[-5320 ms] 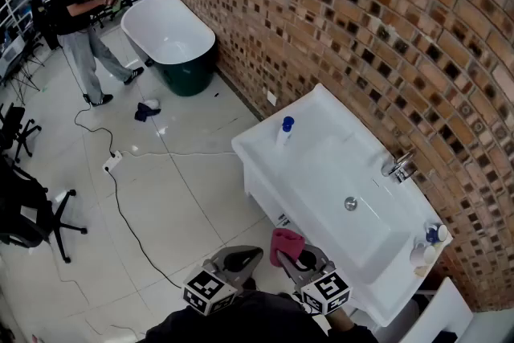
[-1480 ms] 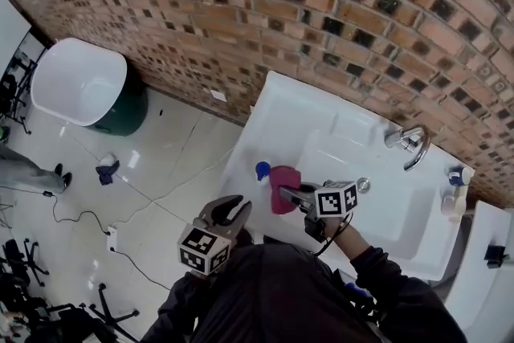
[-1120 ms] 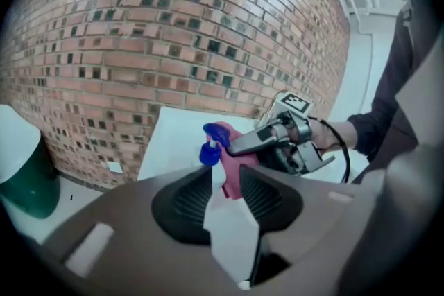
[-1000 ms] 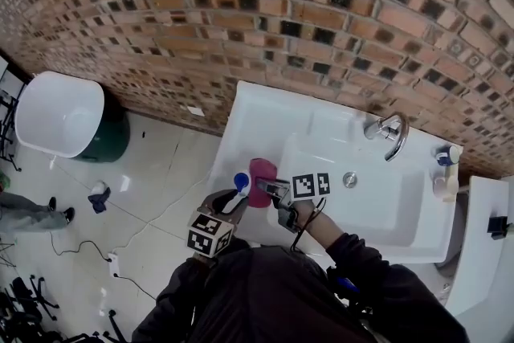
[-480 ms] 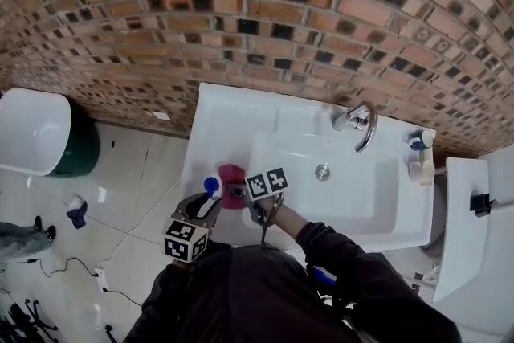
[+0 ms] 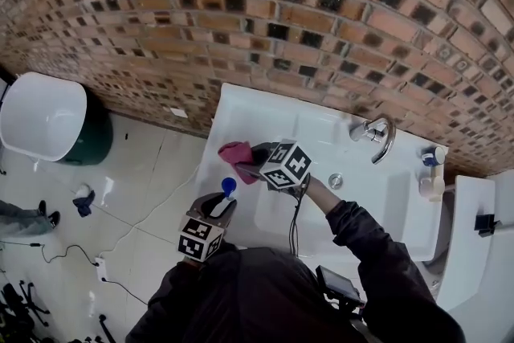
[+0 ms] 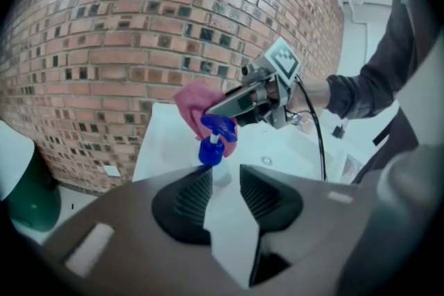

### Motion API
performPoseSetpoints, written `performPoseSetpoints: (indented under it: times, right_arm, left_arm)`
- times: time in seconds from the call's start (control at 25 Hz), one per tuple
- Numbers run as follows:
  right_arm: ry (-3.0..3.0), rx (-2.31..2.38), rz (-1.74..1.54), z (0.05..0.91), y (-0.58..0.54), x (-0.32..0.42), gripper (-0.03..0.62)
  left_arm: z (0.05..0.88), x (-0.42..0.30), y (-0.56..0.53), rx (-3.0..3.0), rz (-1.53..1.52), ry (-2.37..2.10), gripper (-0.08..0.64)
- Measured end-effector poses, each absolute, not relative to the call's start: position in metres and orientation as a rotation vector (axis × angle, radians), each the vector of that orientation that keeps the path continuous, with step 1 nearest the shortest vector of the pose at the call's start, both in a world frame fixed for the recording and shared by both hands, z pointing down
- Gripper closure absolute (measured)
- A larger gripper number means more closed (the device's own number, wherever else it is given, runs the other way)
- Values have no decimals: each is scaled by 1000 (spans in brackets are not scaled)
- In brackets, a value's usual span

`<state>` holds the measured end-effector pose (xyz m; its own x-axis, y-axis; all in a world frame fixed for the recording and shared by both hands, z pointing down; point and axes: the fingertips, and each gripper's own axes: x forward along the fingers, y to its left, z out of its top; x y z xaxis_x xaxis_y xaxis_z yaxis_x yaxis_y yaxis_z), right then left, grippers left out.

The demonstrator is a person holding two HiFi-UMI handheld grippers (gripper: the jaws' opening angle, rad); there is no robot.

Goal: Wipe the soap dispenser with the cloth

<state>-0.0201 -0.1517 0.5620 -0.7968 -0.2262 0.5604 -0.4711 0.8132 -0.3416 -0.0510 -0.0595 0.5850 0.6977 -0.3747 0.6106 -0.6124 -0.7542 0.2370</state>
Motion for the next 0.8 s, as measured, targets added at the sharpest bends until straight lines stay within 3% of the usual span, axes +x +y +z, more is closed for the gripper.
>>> performPoseSetpoints:
  times: [0.24, 0.8]
  right_arm:
    - [-2444, 269, 603, 585, -148, -50, 525]
    - [-2183, 220, 773, 682, -145, -45, 523]
  left_arm:
    - [589, -54, -60, 2469, 787, -781, 428]
    - [596, -57, -56, 2435, 846, -782, 423]
